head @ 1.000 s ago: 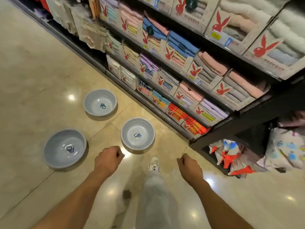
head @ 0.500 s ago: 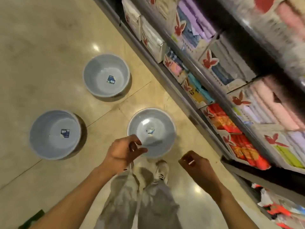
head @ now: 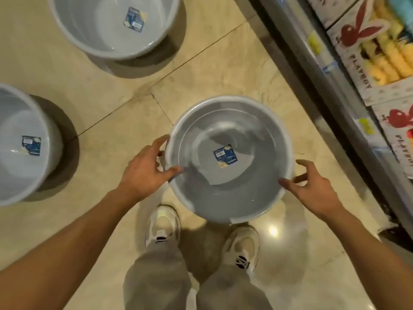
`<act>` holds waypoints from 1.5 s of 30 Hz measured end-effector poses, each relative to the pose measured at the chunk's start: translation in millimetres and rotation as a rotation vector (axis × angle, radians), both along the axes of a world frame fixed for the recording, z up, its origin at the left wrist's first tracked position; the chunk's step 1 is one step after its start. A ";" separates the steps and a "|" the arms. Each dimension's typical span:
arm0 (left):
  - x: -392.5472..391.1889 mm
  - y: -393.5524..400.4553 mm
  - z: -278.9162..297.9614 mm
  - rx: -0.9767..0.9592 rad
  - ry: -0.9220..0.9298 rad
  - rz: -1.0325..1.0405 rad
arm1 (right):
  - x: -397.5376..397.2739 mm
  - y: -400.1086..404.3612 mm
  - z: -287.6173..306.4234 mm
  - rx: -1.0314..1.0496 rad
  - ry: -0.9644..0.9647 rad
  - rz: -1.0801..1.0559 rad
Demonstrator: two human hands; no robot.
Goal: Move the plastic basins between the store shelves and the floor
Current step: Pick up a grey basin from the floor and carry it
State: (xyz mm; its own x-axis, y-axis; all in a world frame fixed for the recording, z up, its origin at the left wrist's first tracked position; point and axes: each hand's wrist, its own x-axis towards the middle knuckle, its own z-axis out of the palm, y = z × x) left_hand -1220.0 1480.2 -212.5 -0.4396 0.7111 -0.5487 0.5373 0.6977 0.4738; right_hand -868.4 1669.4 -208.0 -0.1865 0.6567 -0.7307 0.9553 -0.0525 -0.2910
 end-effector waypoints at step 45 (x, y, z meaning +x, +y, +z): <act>-222.0 75.1 314.3 0.367 -0.062 0.857 | -364.3 160.8 314.5 0.193 0.571 -0.006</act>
State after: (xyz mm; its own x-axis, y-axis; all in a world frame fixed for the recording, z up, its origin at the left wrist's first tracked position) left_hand -1442.0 1555.2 101.8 -0.8718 0.2908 -0.3942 -0.1257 0.6451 0.7537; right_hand -1232.7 1830.2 106.6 -0.5107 0.7694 -0.3837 0.6447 0.0475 -0.7629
